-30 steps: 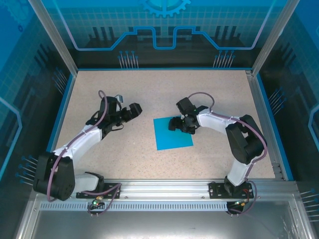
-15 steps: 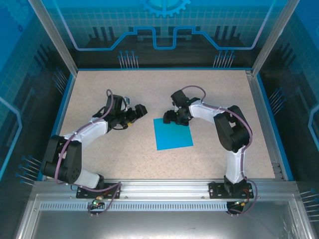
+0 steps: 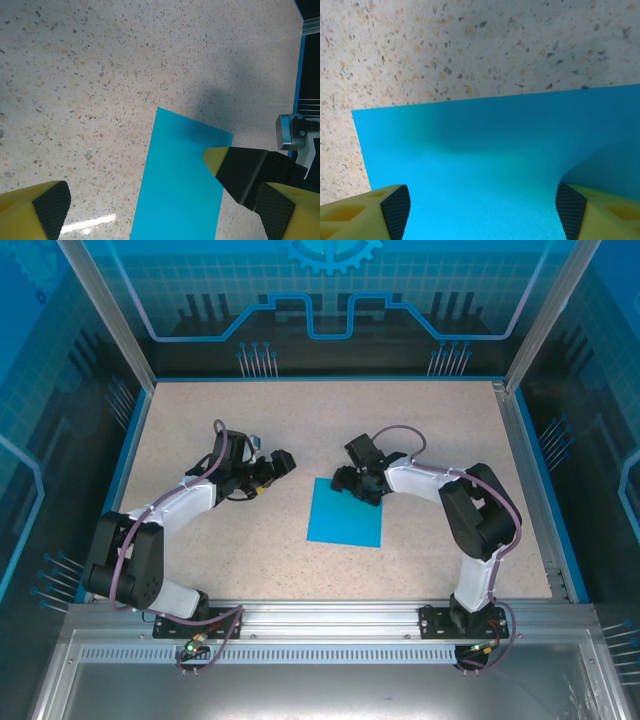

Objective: Fold a paper plane with a square sheet of paper (pick it up from the middle)
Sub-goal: Rotate the square sheet of paper at the center of the table.

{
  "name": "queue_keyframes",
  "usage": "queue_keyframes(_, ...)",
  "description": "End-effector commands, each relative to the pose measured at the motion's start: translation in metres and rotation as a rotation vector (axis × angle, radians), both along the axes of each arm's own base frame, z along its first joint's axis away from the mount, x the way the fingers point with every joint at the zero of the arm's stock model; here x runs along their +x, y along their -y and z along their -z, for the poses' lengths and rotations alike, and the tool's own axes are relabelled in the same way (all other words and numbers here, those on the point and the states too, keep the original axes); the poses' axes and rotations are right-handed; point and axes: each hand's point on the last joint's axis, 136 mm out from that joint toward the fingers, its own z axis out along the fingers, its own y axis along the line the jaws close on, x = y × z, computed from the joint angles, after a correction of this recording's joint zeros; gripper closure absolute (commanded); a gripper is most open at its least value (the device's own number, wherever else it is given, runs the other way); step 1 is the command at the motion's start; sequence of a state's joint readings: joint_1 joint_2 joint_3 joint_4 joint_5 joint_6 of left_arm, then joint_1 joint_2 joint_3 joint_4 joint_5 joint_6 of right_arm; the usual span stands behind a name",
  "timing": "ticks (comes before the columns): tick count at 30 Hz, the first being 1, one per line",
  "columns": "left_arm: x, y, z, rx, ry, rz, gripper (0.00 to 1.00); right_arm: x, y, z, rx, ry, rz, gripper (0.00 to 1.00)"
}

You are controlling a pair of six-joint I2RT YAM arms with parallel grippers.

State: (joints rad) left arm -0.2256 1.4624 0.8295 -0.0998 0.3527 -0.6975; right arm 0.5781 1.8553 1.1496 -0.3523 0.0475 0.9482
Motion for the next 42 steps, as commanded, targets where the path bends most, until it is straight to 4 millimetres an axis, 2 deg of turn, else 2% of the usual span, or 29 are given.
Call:
queue_keyframes(1,-0.001,0.007,-0.019,-0.004,0.053,0.05,0.01,0.008,0.001,-0.028,-0.101,0.056,-0.124,0.16)
queue_keyframes(3,-0.003,0.006,-0.021,-0.001,0.066,0.052,0.01,0.003,0.006,-0.039,-0.188,0.054,-0.193,0.14)
queue_keyframes(6,-0.003,0.005,-0.028,0.0,0.104,0.049,0.01,-0.018,0.014,-0.047,-0.309,0.019,-0.249,0.08)
queue_keyframes(9,-0.003,0.001,-0.033,0.012,0.134,0.03,0.01,-0.037,0.012,-0.036,-0.311,-0.041,-0.265,0.06)
queue_keyframes(12,-0.004,-0.001,-0.037,0.013,0.146,0.021,0.01,-0.043,0.007,-0.025,-0.282,-0.062,-0.259,0.07)
queue_keyframes(21,-0.007,-0.008,-0.044,0.053,0.167,0.011,0.01,-0.037,-0.006,-0.002,-0.333,-0.113,-0.355,0.07)
queue_keyframes(27,-0.011,-0.013,-0.043,0.07,0.176,-0.009,0.01,-0.032,-0.011,0.004,-0.364,-0.107,-0.435,0.07)
queue_keyframes(36,-0.018,-0.018,-0.038,0.086,0.162,-0.023,0.01,-0.039,-0.016,0.032,-0.373,-0.151,-0.654,0.09)
queue_keyframes(40,-0.019,-0.019,-0.037,0.093,0.164,-0.02,0.01,-0.038,-0.023,0.033,-0.362,-0.128,-0.771,0.1)
queue_keyframes(42,-0.02,-0.019,-0.037,0.096,0.16,-0.019,0.01,-0.033,-0.016,0.029,-0.403,-0.136,-0.771,0.09)
